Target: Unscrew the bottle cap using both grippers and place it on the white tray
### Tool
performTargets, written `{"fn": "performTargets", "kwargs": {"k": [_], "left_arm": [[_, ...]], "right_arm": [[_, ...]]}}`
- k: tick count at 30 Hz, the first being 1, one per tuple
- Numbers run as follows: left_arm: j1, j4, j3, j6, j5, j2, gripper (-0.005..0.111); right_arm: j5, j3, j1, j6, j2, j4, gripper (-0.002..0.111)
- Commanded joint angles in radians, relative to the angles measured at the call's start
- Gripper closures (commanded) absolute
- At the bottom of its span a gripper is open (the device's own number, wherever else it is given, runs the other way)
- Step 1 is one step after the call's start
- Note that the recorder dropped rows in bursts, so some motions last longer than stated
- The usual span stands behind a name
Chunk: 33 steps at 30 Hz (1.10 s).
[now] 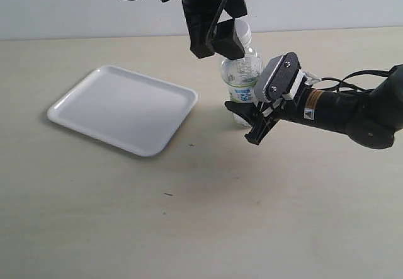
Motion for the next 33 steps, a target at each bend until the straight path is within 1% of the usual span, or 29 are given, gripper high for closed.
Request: {"fn": "performTargets", "kwargs": {"k": [1, 28, 29, 31, 32, 33], "left_arm": [[-0.007, -0.023, -0.004, -0.014, -0.011, 0.003, 0.038], [-0.007, -0.033, -0.004, -0.015, 0.005, 0.015, 0.038], [-0.007, -0.033, -0.004, -0.014, 0.005, 0.015, 0.04], [-0.007, -0.033, -0.004, -0.014, 0.005, 0.015, 0.047], [-0.007, -0.031, -0.004, -0.014, 0.005, 0.017, 0.058], [-0.007, -0.031, -0.004, -0.014, 0.005, 0.017, 0.062]], "right_arm": [[0.099, 0.0, 0.001, -0.011, 0.008, -0.01, 0.108], [0.097, 0.0, 0.001, 0.008, 0.008, -0.008, 0.108], [0.095, 0.0, 0.001, 0.008, 0.008, -0.008, 0.108], [0.095, 0.0, 0.001, 0.008, 0.008, -0.008, 0.108], [0.093, 0.0, 0.001, 0.008, 0.008, -0.008, 0.108], [0.093, 0.0, 0.001, 0.008, 0.008, -0.008, 0.108]]}}
